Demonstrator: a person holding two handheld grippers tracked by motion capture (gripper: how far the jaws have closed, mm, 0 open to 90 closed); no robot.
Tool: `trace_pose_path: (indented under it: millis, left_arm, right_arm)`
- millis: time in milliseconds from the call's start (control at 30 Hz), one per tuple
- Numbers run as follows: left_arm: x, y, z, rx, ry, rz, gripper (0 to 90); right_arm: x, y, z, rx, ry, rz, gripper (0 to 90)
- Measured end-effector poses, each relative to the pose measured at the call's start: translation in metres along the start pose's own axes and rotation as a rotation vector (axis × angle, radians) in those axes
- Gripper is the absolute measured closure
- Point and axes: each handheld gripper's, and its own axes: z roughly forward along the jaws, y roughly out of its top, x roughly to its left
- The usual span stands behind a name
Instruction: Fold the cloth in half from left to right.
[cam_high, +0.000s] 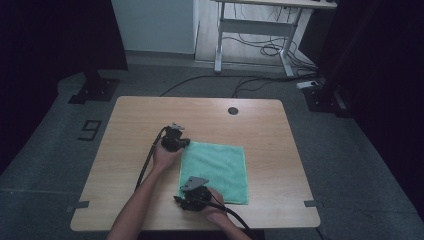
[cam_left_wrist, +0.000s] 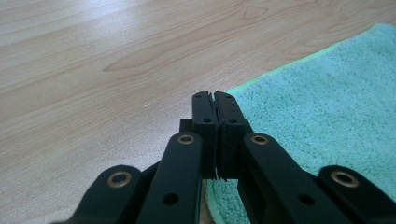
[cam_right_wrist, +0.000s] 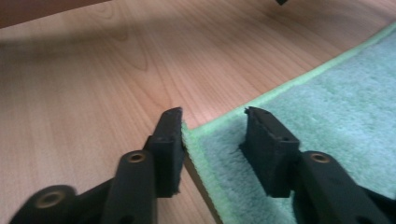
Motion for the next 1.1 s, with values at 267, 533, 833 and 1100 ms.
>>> trace_pose_path:
  millis: [267, 533, 833, 1100]
  left_arm:
    - [-0.002, 0.002, -0.006, -0.013, -0.003, 0.001, 88.1]
    - [-0.005, 0.01, -0.026, -0.058, 0.003, 0.012, 88.4]
    - [-0.005, 0.015, -0.045, -0.079, 0.002, -0.003, 88.4]
    - [-0.004, 0.021, -0.056, -0.085, 0.01, 0.008, 88.4]
  right_arm:
    - [0.003, 0.001, -0.002, 0.011, -0.04, -0.019, 86.0]
    - [0.005, 0.005, -0.011, -0.047, -0.008, 0.005, 88.6]
    - [0.005, 0.008, -0.028, -0.118, 0.027, 0.035, 88.6]
    - [0.009, 0.016, -0.025, -0.147, 0.039, 0.057, 88.5]
